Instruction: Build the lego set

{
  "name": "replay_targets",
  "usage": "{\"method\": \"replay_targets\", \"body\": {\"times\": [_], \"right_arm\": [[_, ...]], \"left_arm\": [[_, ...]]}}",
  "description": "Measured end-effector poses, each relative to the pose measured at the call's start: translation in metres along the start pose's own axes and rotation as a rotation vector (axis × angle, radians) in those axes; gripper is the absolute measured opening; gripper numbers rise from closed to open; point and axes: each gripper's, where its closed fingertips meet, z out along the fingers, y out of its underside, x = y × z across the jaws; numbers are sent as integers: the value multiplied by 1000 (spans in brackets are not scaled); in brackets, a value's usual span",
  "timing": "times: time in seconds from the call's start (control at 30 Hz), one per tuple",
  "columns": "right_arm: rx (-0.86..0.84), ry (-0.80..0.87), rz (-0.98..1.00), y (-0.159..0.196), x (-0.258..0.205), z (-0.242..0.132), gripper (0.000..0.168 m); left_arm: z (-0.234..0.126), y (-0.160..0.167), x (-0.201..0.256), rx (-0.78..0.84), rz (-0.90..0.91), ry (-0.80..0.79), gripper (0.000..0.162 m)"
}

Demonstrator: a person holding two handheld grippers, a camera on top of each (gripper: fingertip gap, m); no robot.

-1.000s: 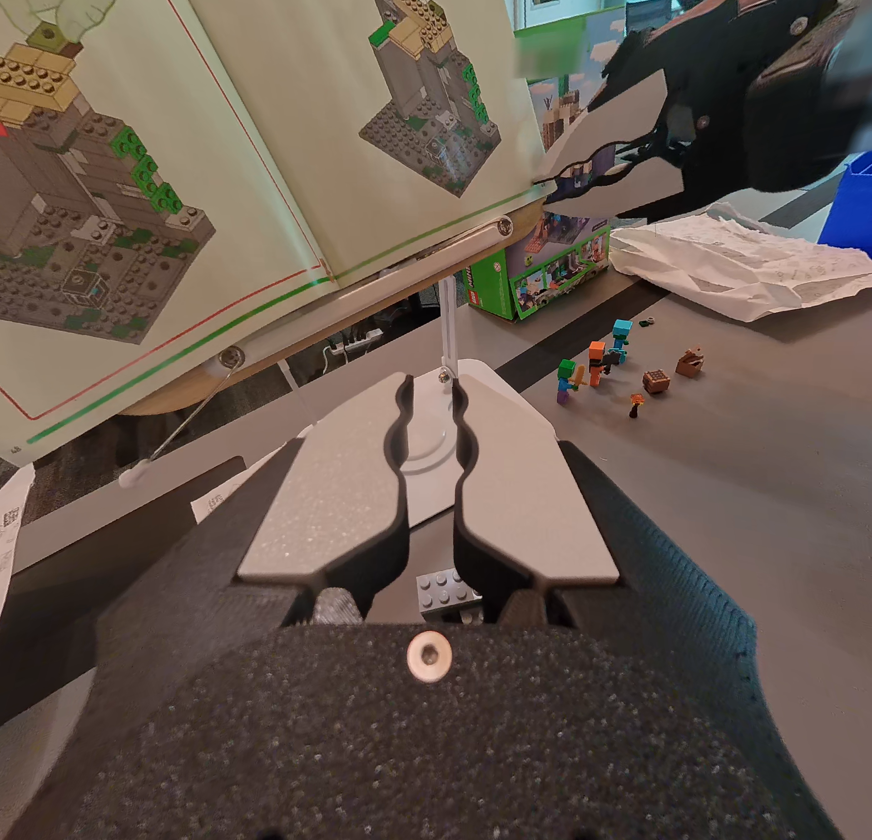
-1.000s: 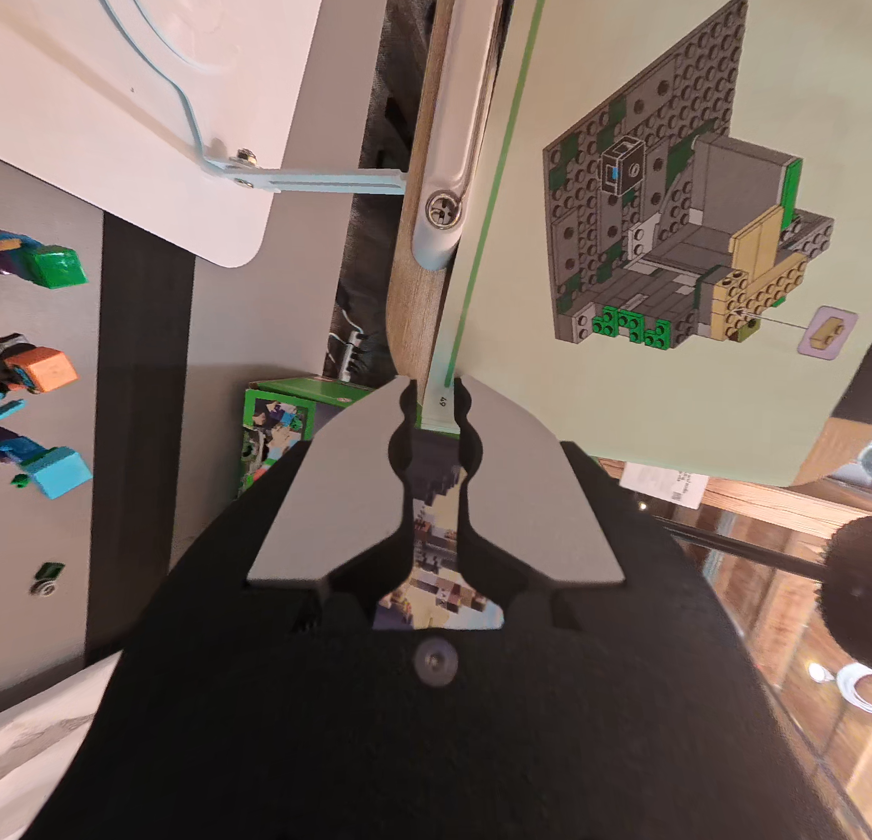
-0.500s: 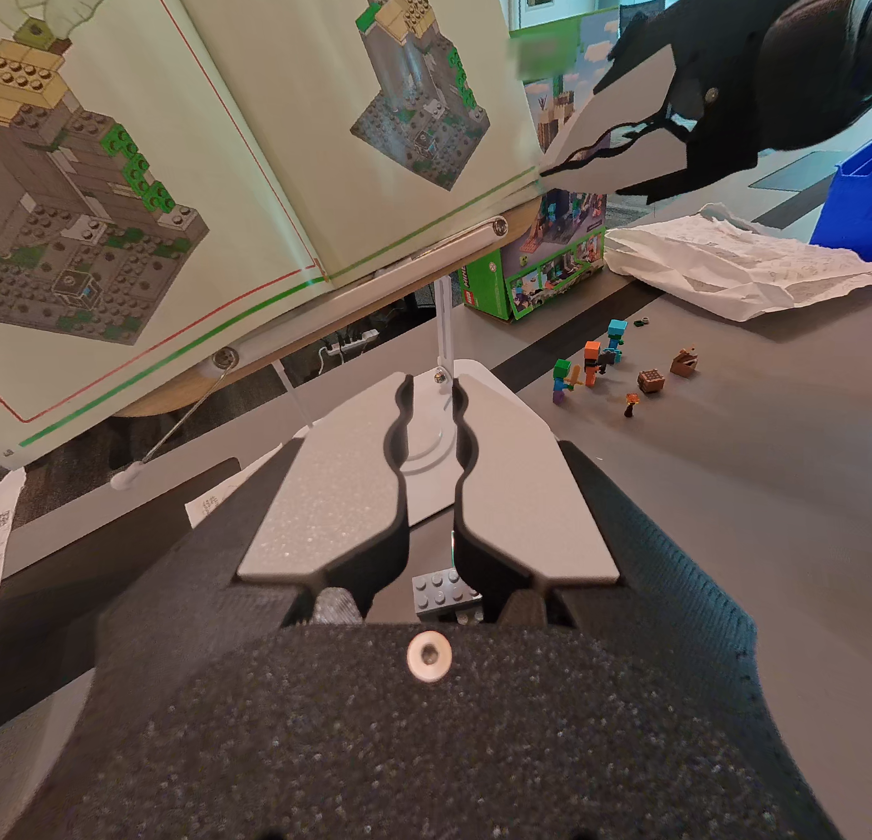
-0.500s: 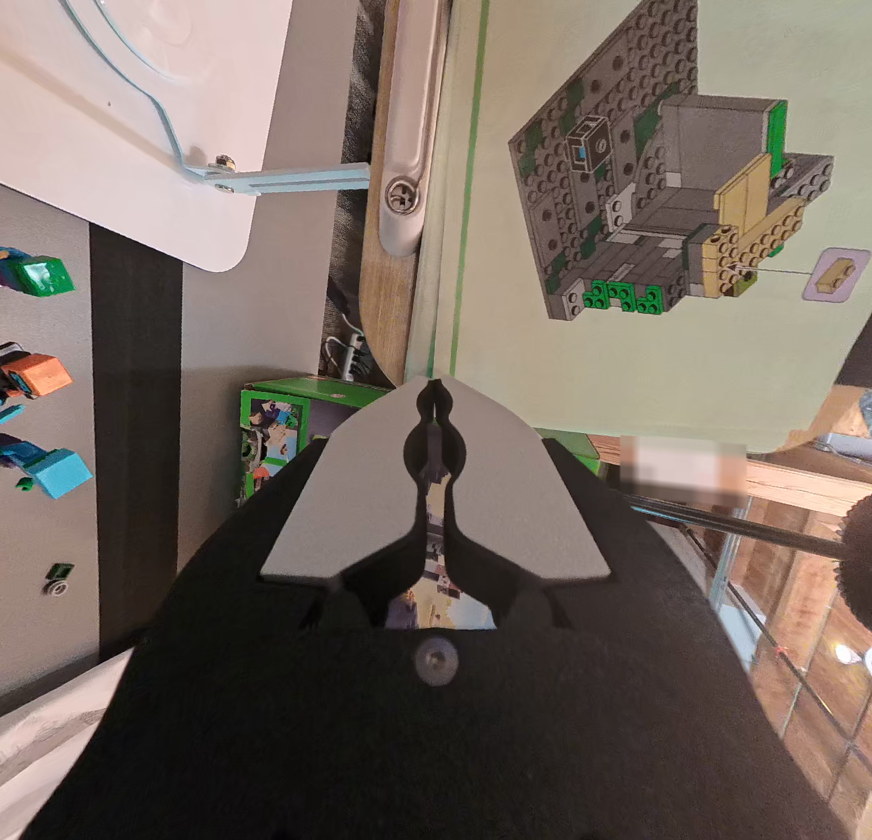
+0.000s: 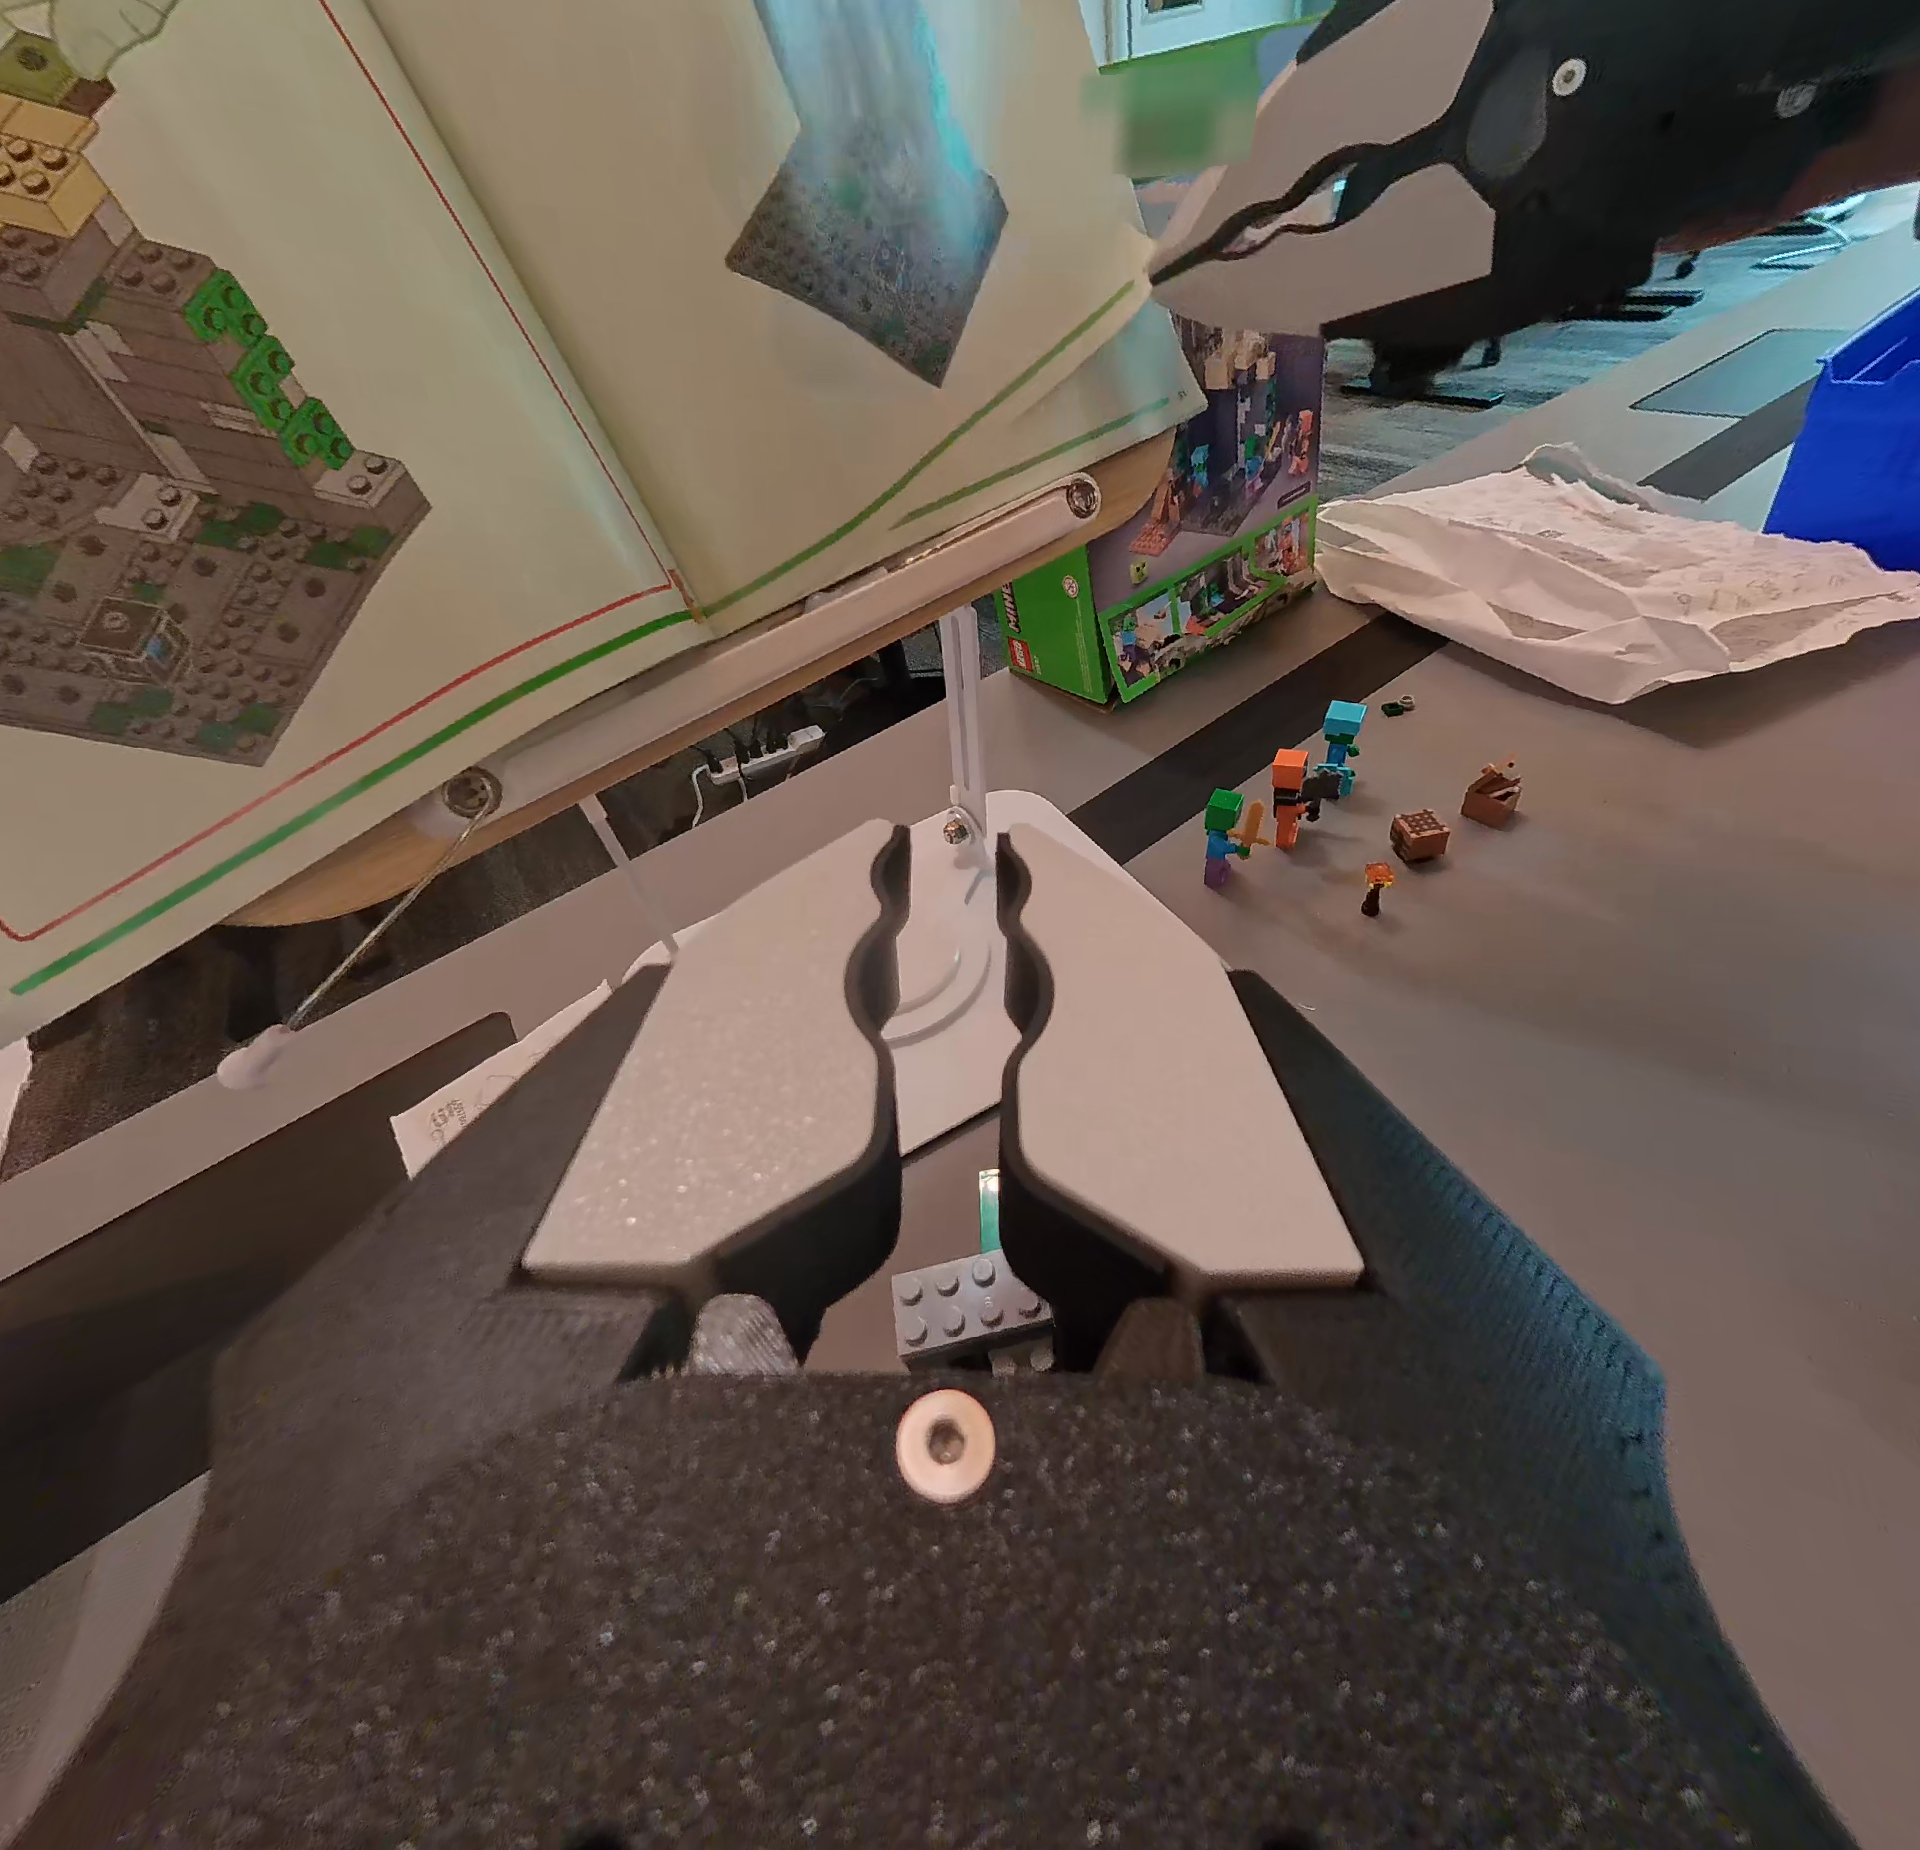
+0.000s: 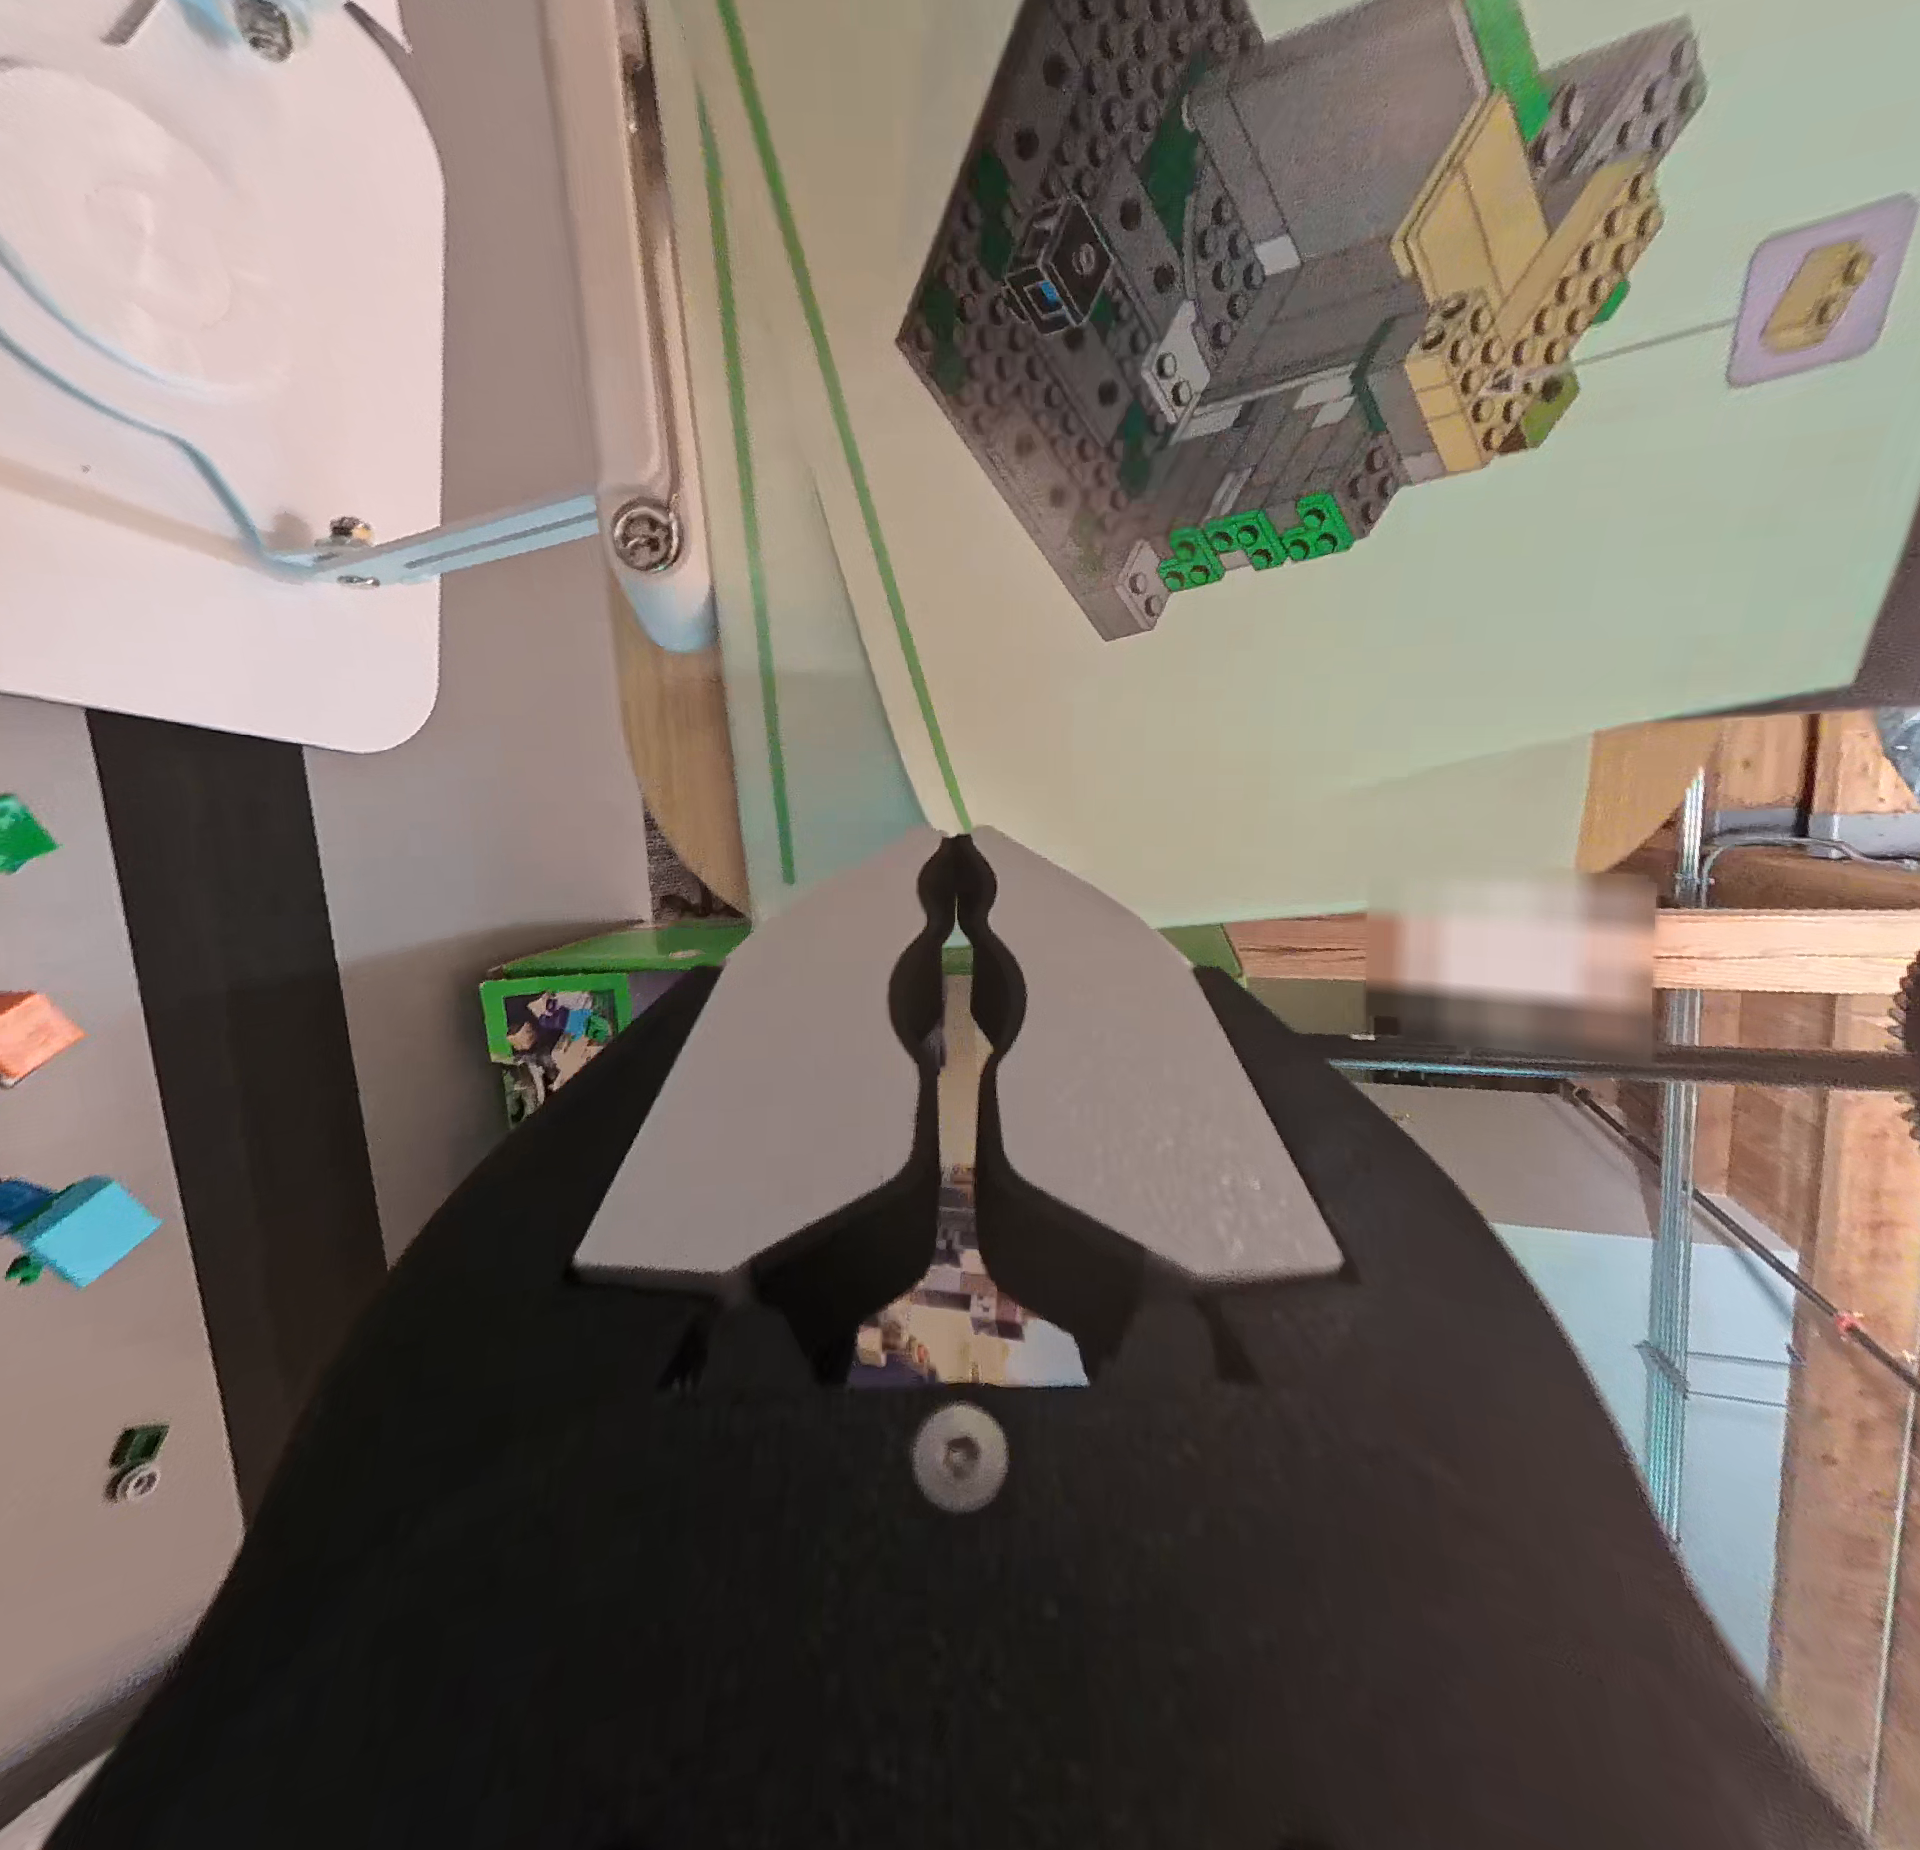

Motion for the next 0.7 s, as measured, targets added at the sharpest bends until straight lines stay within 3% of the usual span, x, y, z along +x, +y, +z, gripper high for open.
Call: {"method": "replay_targets", "body": {"times": [0.5,0.7], "right_arm": [[106,89,307,-27,16,9,0],[195,124,354,-62,28,13,0]], "left_arm": [[3,2,7,-1,7,22,15],[3,-3,11,15,14,28,21]]}}
